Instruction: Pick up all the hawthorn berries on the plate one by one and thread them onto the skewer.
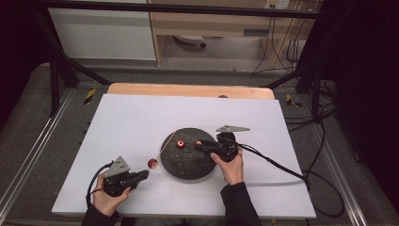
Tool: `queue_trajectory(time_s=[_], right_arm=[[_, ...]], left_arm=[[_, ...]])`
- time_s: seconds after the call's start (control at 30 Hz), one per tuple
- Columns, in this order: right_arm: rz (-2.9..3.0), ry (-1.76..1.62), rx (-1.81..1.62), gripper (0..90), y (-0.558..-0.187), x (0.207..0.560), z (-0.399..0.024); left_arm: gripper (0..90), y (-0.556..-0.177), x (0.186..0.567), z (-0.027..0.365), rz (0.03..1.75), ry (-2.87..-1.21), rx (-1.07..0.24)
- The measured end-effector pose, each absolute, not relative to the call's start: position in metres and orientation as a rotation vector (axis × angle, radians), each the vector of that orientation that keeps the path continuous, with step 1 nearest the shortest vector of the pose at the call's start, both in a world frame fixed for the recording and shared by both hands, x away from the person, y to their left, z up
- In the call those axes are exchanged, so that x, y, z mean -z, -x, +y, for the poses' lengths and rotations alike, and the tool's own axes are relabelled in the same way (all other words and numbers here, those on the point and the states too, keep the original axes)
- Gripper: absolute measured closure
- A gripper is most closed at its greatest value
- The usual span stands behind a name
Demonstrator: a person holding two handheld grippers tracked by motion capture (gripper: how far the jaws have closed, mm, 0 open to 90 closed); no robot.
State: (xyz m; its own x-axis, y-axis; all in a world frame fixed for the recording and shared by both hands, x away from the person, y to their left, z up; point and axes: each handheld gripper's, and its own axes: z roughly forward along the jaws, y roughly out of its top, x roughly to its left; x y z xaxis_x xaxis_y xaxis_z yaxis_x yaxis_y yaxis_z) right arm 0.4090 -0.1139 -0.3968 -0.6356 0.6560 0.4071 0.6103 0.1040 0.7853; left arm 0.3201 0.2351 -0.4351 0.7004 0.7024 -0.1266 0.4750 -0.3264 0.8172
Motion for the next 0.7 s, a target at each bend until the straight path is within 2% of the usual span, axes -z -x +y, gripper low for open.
queue_trajectory(time_s=[0.7], right_arm=[[2.005,-1.413,-1.885,61.6,-0.394,0.416,-0.124]], left_arm=[[88.3,-0.319,0.432,0.213,0.906,-1.964,-0.345]])
